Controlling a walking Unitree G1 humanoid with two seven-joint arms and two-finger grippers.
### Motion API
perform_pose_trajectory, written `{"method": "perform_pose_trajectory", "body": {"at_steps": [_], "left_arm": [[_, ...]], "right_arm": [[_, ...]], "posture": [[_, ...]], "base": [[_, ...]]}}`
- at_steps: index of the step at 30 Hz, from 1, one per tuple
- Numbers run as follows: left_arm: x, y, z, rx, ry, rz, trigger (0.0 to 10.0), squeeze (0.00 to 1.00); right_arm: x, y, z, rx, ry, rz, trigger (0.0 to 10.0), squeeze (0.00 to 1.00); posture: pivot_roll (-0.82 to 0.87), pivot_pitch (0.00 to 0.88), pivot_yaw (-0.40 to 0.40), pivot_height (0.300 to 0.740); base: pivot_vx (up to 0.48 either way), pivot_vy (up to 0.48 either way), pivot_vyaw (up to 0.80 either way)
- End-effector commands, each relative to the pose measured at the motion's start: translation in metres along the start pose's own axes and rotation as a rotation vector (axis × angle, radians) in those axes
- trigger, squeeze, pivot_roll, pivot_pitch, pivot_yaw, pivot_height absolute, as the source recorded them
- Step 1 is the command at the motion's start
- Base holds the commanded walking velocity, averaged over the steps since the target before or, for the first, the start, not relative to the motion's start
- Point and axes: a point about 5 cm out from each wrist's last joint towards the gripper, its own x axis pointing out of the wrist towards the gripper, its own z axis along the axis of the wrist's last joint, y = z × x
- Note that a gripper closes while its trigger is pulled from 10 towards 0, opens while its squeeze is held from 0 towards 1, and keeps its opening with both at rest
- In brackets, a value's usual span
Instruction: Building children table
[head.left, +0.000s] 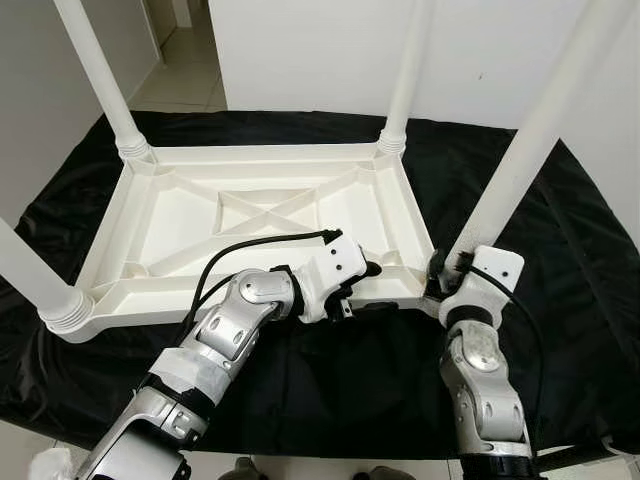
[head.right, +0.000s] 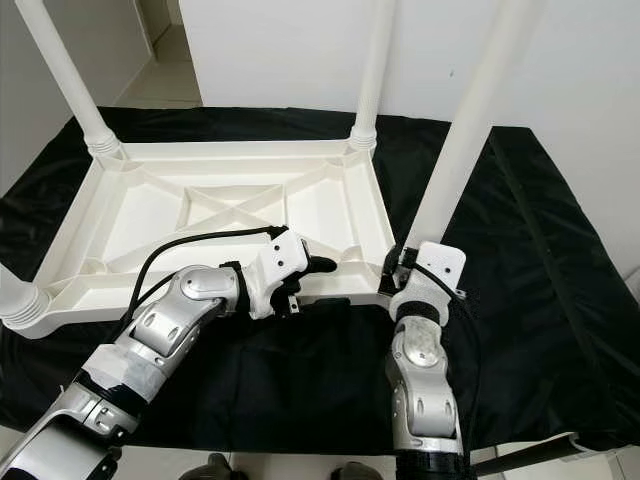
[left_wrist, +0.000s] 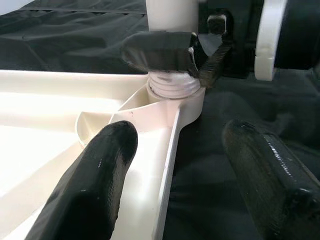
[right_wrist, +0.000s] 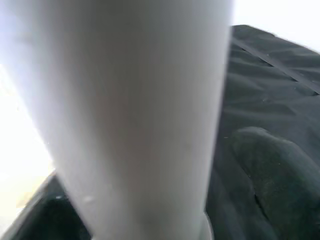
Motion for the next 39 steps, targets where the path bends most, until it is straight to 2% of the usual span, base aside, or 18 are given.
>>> {"method": "perform_pose_trajectory", "body": {"at_steps": [1,2,3,4,5,7,9,13,15,18,26,27,28,29,39], "left_arm": [[0.000,0.001,0.000,0.009,-0.001,0.012,10.0,0.00],[0.000,0.000,0.001,0.011,-0.003,0.008,10.0,0.00],[0.000,0.000,0.001,0.011,-0.003,0.008,10.0,0.00],[0.001,-0.001,0.001,0.011,-0.005,0.004,10.0,0.00],[0.001,-0.001,0.001,0.011,-0.005,0.004,10.0,0.00],[0.003,-0.002,0.001,0.019,-0.005,-0.001,10.0,0.00],[0.003,-0.003,0.001,0.025,-0.003,-0.003,10.0,0.00],[0.003,-0.003,0.001,0.025,-0.002,-0.004,10.0,0.00],[0.004,-0.004,0.001,0.026,-0.005,-0.010,10.0,0.00],[0.005,-0.005,0.002,0.027,-0.008,-0.013,10.0,0.00],[0.005,-0.006,0.003,0.027,-0.011,-0.017,10.0,0.00],[0.005,-0.007,0.003,0.027,-0.012,-0.019,10.0,0.00],[0.005,-0.007,0.003,0.027,-0.012,-0.019,10.0,0.00],[0.005,-0.008,0.003,0.027,-0.011,-0.021,10.0,0.00],[0.006,-0.010,0.000,0.042,0.006,-0.030,10.0,0.00]], "right_arm": [[-0.003,0.001,-0.003,0.013,0.005,0.074,10.0,0.00],[-0.002,-0.003,-0.006,-0.005,0.011,0.145,10.0,0.00],[-0.002,-0.003,-0.006,-0.005,0.011,0.145,10.0,0.00],[-0.002,-0.008,-0.007,-0.035,0.011,0.228,10.0,0.00],[-0.002,-0.008,-0.007,-0.035,0.011,0.228,10.0,0.00],[0.001,-0.015,-0.008,-0.087,0.018,0.355,10.0,0.00],[0.003,-0.018,-0.007,-0.118,0.018,0.418,10.0,0.00],[0.005,-0.018,-0.006,-0.133,0.017,0.439,10.0,0.00],[0.016,-0.020,-0.003,-0.169,0.009,0.509,10.0,0.00],[0.023,-0.021,-0.001,-0.181,0.004,0.567,10.0,0.00],[0.029,-0.020,0.000,-0.214,0.015,0.659,10.0,0.00],[0.030,-0.020,-0.001,-0.220,0.020,0.677,6.4,0.00],[0.030,-0.020,-0.001,-0.220,0.020,0.677,6.4,0.00],[0.031,-0.020,-0.002,-0.218,0.031,0.687,0.0,0.00],[0.031,-0.022,-0.008,-0.175,0.061,0.705,0.0,0.00]], "posture": [[-0.06,0.000,0.011,0.740],[-0.06,0.000,0.008,0.740],[-0.06,0.000,0.008,0.740],[-0.06,0.000,0.007,0.740],[-0.06,0.000,0.007,0.740],[-0.06,0.000,0.005,0.740],[-0.06,0.000,0.006,0.740],[-0.06,0.000,0.006,0.740],[-0.06,0.000,0.001,0.740],[-0.05,0.000,0.001,0.740],[-0.05,0.000,-0.001,0.740],[-0.05,0.000,-0.003,0.740],[-0.05,0.000,-0.003,0.740],[-0.04,0.000,-0.006,0.740],[-0.05,0.000,-0.003,0.740]], "base": [[0.000,0.000,0.00],[0.000,0.000,0.00],[0.000,0.000,0.00],[0.000,0.000,0.00],[0.000,0.000,0.00],[0.000,0.000,0.00],[0.000,0.000,0.00],[0.000,0.000,0.00],[0.000,0.000,0.00],[0.000,0.000,0.00],[0.000,0.000,0.00],[0.000,0.000,0.00],[0.000,0.000,0.00],[0.000,0.000,0.00],[0.000,0.000,0.00]]}}
